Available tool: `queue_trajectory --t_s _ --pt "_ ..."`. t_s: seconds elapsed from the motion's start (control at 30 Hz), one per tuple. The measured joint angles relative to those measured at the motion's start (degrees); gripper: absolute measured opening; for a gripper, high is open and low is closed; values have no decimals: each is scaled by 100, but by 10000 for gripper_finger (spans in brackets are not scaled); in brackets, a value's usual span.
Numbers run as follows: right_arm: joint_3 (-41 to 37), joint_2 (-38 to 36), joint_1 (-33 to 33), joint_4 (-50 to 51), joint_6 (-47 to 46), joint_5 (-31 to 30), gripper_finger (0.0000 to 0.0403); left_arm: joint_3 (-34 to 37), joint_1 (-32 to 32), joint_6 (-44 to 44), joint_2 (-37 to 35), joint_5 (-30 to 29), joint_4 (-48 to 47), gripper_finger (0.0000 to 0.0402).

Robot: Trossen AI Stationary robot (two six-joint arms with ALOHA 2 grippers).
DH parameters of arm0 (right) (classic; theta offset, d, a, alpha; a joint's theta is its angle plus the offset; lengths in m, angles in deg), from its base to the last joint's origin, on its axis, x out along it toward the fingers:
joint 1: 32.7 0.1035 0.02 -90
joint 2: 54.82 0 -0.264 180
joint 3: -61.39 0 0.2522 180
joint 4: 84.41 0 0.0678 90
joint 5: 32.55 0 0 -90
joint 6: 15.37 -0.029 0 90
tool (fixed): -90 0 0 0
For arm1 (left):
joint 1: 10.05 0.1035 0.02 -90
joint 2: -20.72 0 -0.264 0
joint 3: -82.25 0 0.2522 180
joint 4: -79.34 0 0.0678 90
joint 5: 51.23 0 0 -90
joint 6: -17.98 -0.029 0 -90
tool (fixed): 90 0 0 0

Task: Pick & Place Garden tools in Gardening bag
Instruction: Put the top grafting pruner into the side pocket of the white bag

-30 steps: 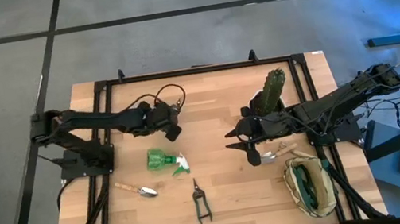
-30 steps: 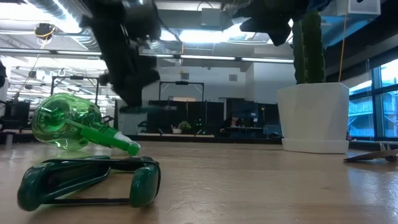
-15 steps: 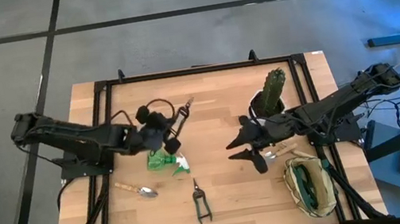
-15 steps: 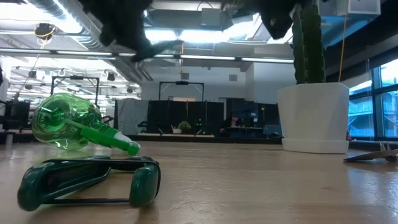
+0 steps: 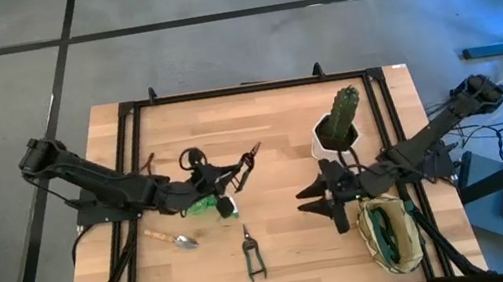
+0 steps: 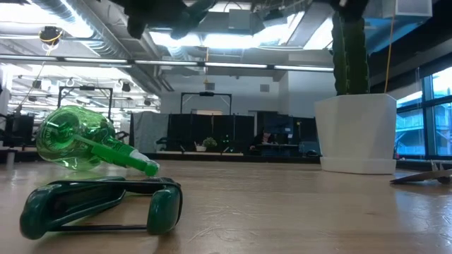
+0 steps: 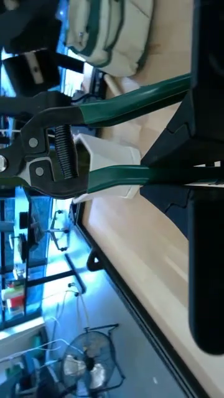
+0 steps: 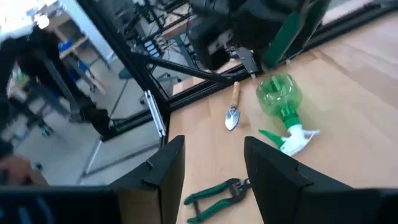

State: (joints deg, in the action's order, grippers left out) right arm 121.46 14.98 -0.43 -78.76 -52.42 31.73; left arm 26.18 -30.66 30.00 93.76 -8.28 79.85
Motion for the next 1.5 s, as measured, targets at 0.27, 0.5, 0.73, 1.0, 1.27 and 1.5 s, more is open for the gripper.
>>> queue_trajectory --t_s 0.27,0.5,0.73,1.0,1.27,1.5 --pt "666 -89 760 1954 -1430 -2295 167 3 24 -915 1379 -274 2135 22" --pt "1040 318 1027 2465 -1935 -3309 167 -505 123 -1940 2495 -784 3527 22" --pt "1419 702 980 3296 -2423 -3406 155 -1390 166 -2162 3271 -722 3534 22" --pt "2397 1066 941 6307 -4617 -3061 134 -1536 109 -2510 3438 -1062 3559 22" --pt "2503 1124 836 6525 -5164 -3312 193 -1534 66 -2659 3438 -1061 3615 22" --pt "2507 1202 635 5498 -4342 -3426 258 -1534 -34 -2736 3438 -1201 3612 22"
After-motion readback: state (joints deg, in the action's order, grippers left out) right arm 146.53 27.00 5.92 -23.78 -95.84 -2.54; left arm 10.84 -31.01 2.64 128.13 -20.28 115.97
